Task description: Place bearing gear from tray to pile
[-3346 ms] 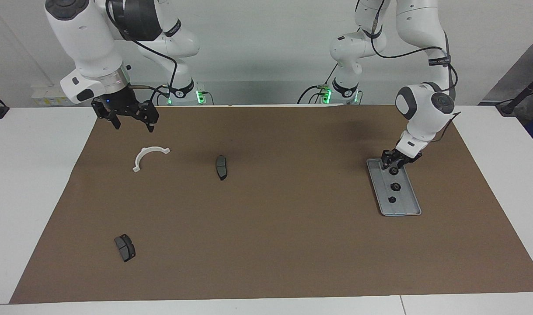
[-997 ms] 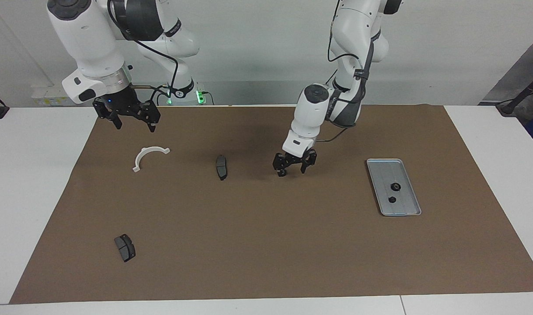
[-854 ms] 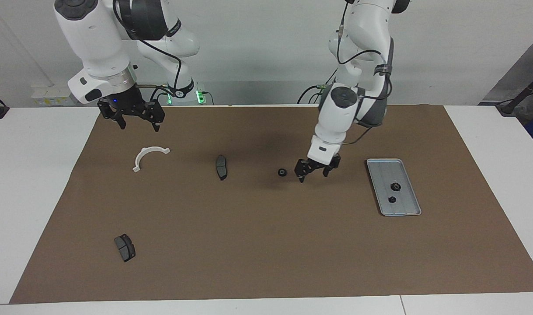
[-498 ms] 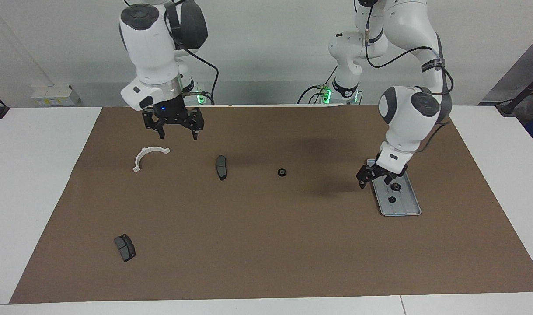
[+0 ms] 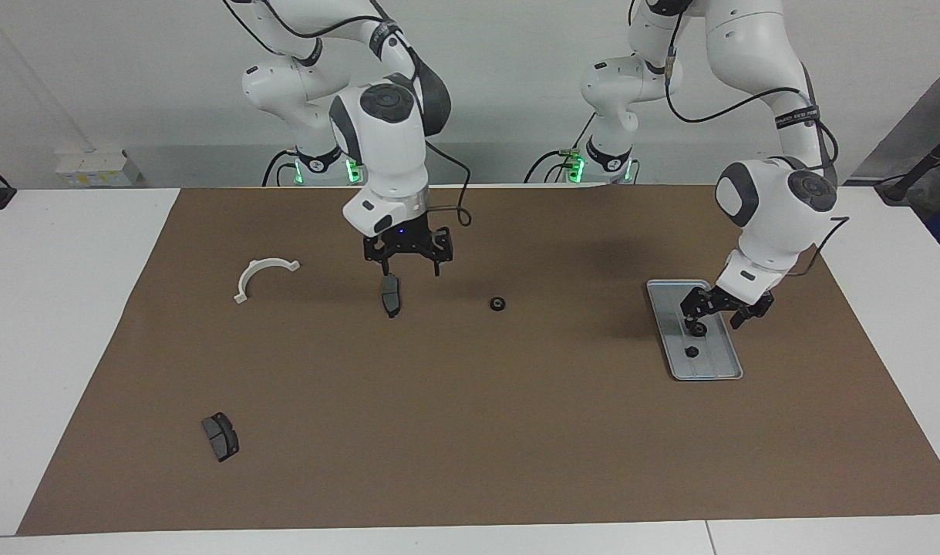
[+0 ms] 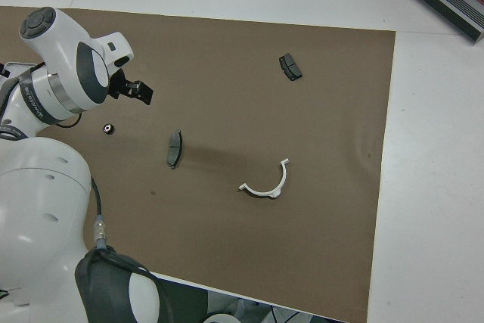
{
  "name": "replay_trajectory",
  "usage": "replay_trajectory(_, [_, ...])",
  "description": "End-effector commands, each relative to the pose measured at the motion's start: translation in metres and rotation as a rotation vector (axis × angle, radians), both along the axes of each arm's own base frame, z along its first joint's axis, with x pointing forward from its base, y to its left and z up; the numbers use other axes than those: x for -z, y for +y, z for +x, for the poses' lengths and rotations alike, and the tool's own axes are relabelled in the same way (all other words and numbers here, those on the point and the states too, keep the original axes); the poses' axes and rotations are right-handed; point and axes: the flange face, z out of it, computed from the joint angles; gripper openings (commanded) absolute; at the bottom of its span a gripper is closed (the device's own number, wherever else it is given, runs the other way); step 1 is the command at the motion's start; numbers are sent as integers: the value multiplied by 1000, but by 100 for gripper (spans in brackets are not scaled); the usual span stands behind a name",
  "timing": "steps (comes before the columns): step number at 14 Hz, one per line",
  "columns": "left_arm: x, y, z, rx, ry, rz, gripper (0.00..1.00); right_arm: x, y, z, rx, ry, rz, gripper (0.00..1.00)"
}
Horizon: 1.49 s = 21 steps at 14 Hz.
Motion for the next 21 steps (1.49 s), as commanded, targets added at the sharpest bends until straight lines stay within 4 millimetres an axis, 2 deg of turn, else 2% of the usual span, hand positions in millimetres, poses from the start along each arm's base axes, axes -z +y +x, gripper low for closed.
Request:
replay_trajectory(1, [28, 6, -23, 36, 3, 0, 100, 34, 26, 3, 5, -18, 20, 100])
replay_trajectory(3, [35, 5, -26, 35, 6, -1, 92, 52, 35, 8, -5, -40, 34, 100])
replay_trajectory(5, [39, 7, -26, 32, 10, -1, 77, 74, 64, -2, -22, -37, 45, 100])
replay_trajectory(6, [41, 7, -24, 30, 1, -1, 73, 86, 69, -1, -21, -44, 49, 100])
replay_trajectory(7, [43, 7, -21, 29, -19, -1, 73, 96, 79, -5, -30, -44, 51, 100])
replay_trajectory(8, [46, 8, -20, 28, -30, 0, 73, 110, 96, -12, -36, -42, 52, 100])
replay_trajectory(9, [46, 8, -18, 27, -39, 0, 73, 119, 100, -12, -28, -48, 60, 100])
replay_trajectory(13, [54, 9, -15, 27, -50, -1, 71, 127, 120, -29, -22, -43, 65, 99])
replay_trajectory(15, [55, 8, -16, 29, -39, -2, 63, 130, 131, -39, -39, -38, 63, 91])
replay_trajectory(17, [55, 8, -17, 31, -32, -2, 46, 143, 137, -41, -39, -51, 59, 87])
replay_trajectory(18, [55, 8, -17, 31, -30, -2, 36, 142, 137, -41, -42, -55, 52, 83])
replay_trajectory(20, [50, 8, -13, 31, -24, -2, 19, 141, 137, -40, -45, -59, 48, 68])
replay_trajectory(21, [46, 7, -9, 33, -20, -4, 13, 141, 137, -40, -46, -58, 47, 56])
